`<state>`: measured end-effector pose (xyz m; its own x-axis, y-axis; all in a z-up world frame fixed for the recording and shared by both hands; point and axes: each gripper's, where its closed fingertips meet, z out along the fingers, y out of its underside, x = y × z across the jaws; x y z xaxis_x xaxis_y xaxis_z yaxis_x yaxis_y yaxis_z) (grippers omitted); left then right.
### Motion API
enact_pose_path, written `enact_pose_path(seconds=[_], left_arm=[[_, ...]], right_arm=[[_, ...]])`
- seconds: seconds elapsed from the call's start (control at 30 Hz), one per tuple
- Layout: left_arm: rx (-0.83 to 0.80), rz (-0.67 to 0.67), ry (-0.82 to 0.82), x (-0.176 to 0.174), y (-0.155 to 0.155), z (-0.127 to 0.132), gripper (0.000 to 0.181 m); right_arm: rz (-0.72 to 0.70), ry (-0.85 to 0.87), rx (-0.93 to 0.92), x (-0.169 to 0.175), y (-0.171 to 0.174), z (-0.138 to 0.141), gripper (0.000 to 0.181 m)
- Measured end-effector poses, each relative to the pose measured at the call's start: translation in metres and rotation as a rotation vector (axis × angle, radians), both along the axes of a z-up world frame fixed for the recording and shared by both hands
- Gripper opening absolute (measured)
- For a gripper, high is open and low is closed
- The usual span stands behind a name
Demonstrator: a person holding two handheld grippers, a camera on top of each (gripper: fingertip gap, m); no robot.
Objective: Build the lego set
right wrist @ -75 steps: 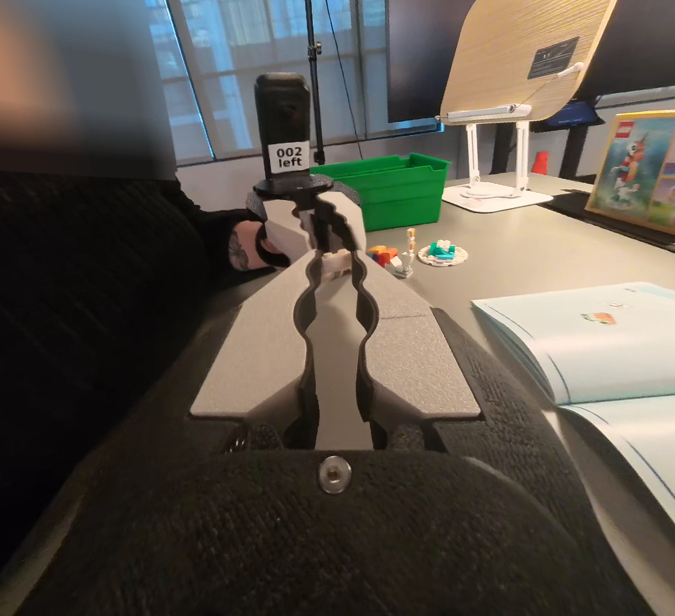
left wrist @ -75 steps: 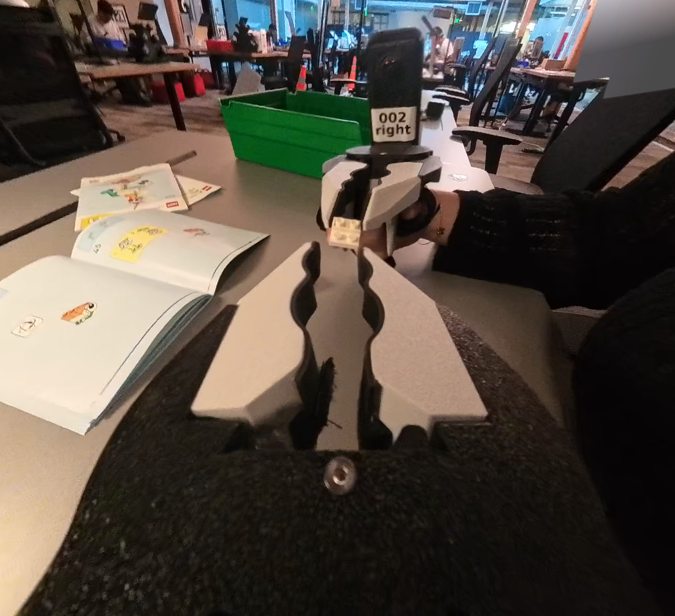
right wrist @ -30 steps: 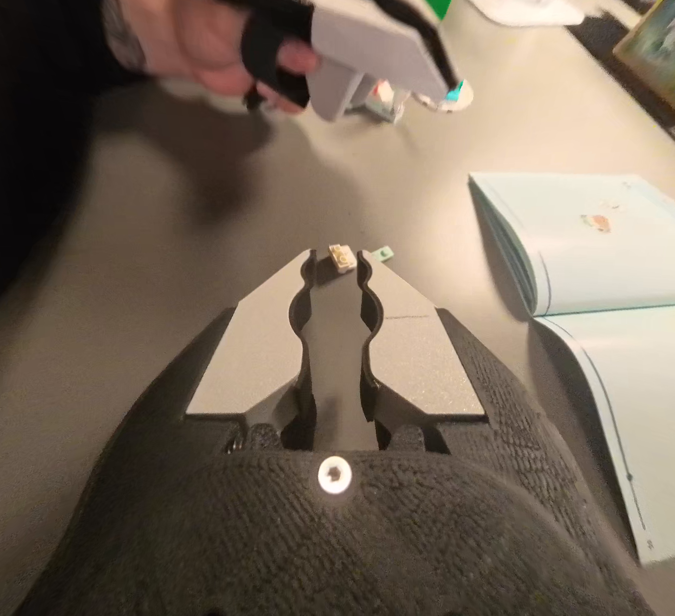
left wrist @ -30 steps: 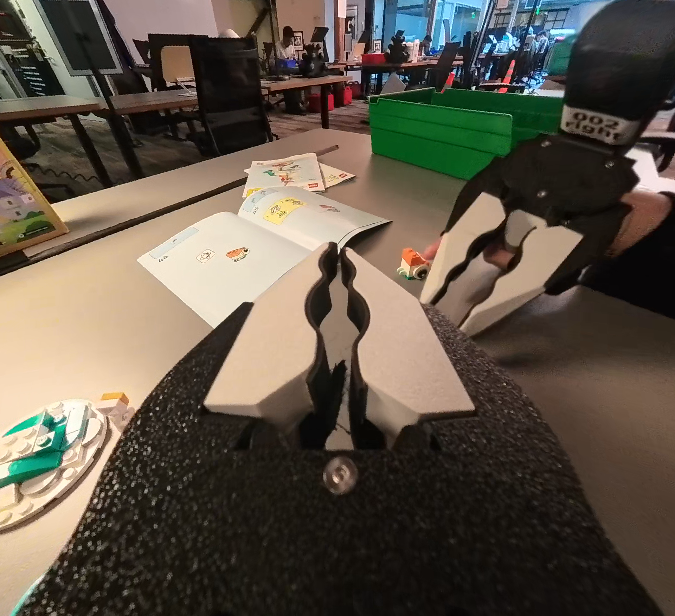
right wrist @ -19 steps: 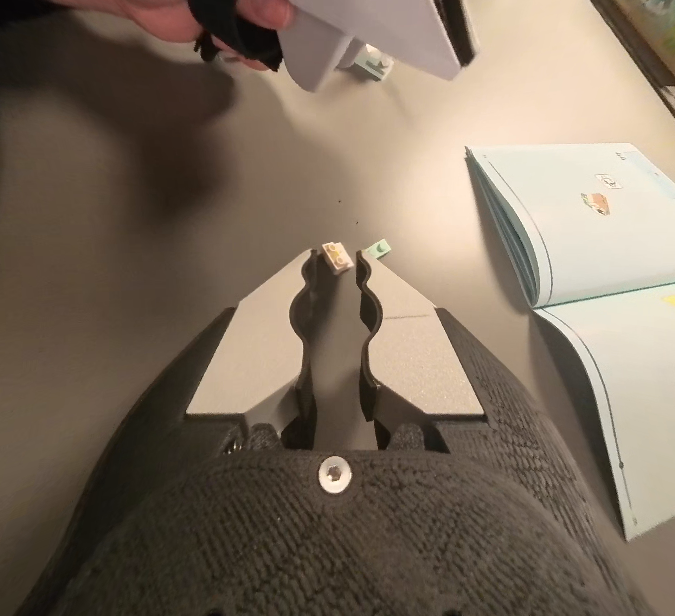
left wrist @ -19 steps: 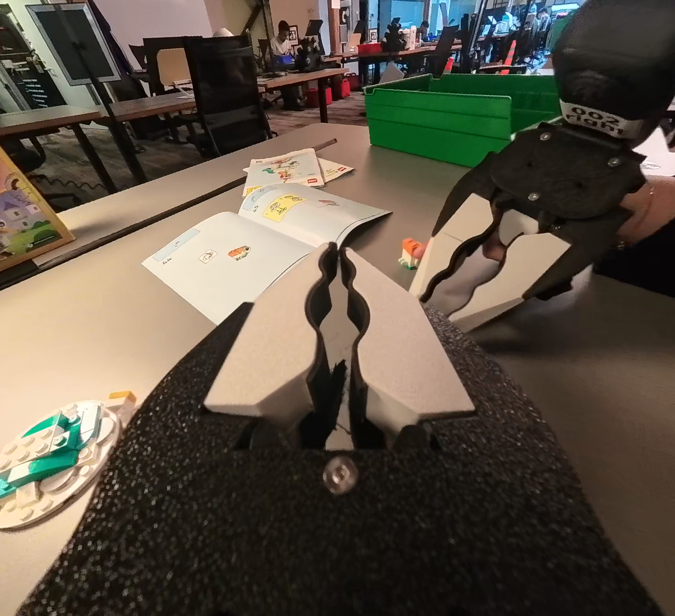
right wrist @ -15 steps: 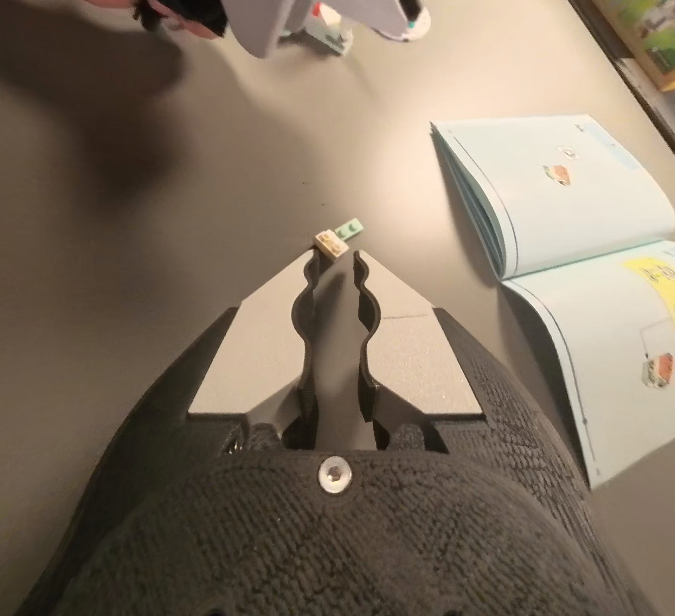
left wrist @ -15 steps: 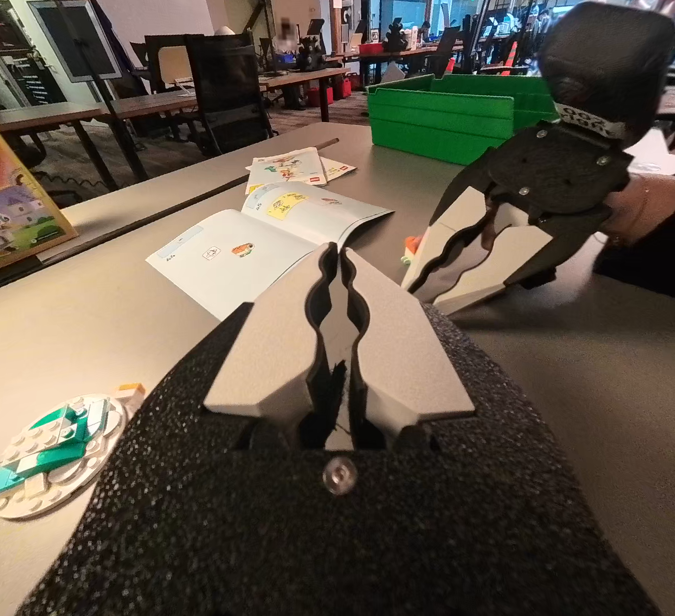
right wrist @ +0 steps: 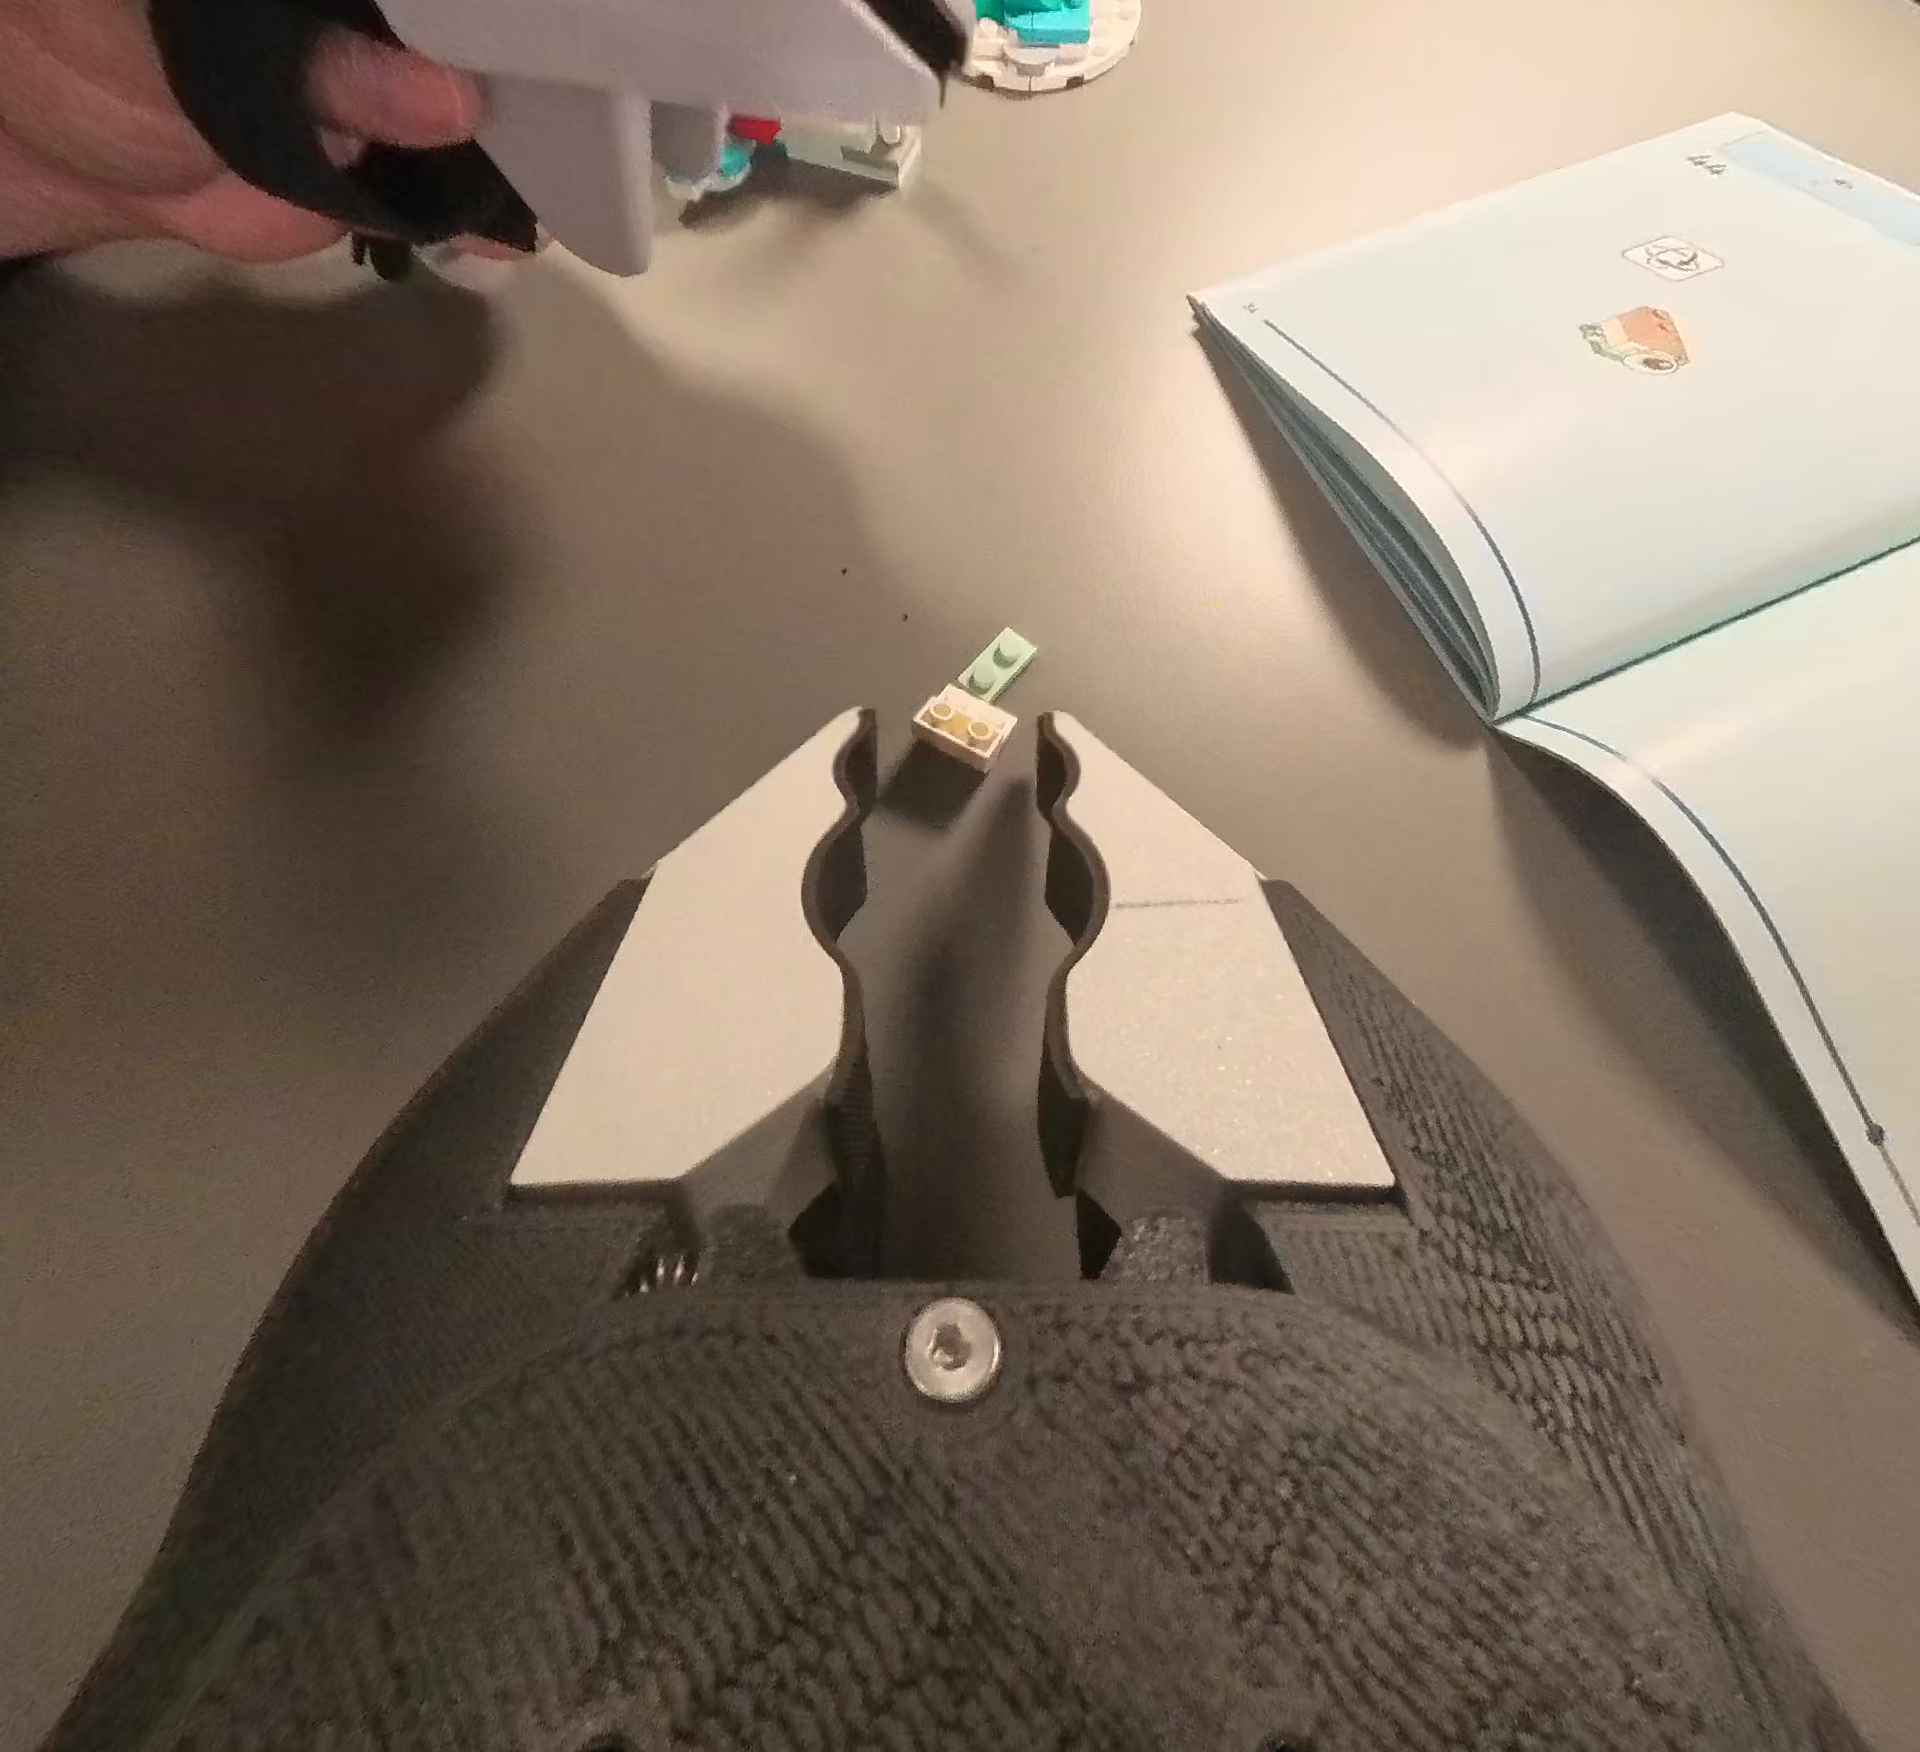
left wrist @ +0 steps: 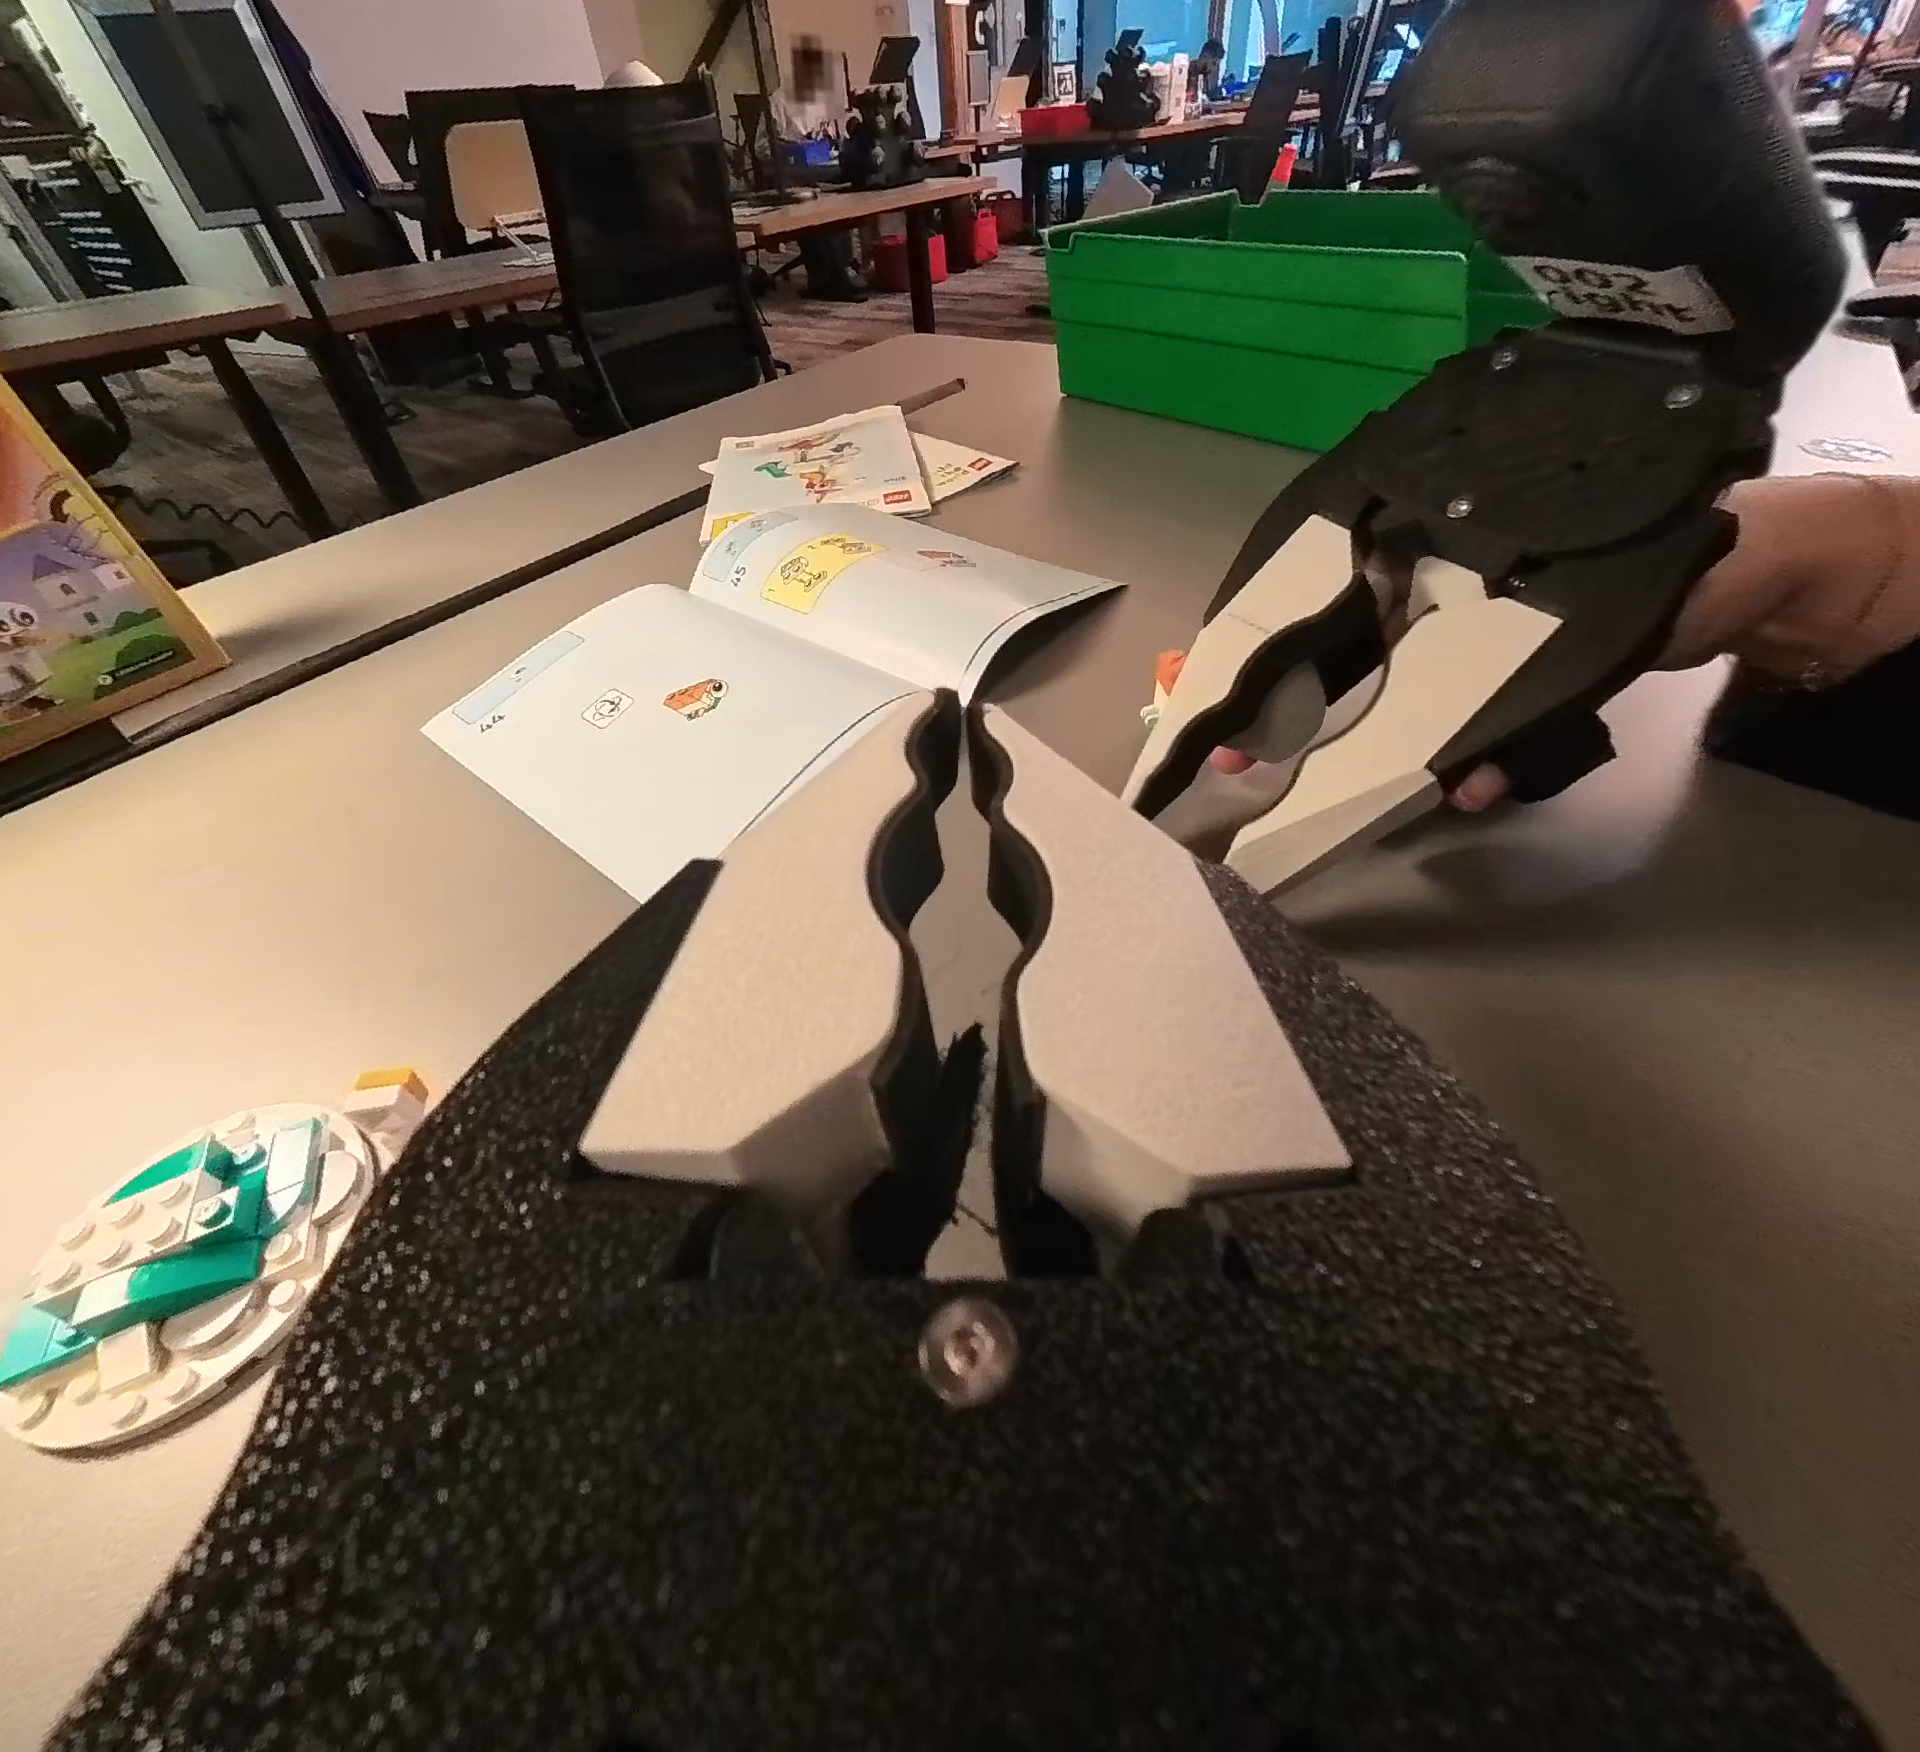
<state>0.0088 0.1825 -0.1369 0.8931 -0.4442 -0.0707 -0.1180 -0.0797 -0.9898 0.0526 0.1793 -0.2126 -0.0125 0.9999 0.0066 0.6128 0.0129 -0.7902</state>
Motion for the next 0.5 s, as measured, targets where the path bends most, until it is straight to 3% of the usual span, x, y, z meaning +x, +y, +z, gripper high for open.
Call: enact_pose_path(seconds=[0.23, 0.5], left_arm=[[-0.005, -0.001, 0.005, 0.001, 0.0, -0.002, 0.0], [-0.016, -0.01, 0.001, 0.003, 0.0, -0.004, 0.0]], right_arm=[[-0.064, -0.037, 0.022, -0.001, 0.003, -0.006, 0.034], [-0.107, -0.031, 0.006, 0.001, 0.01, -0.005, 0.024]])
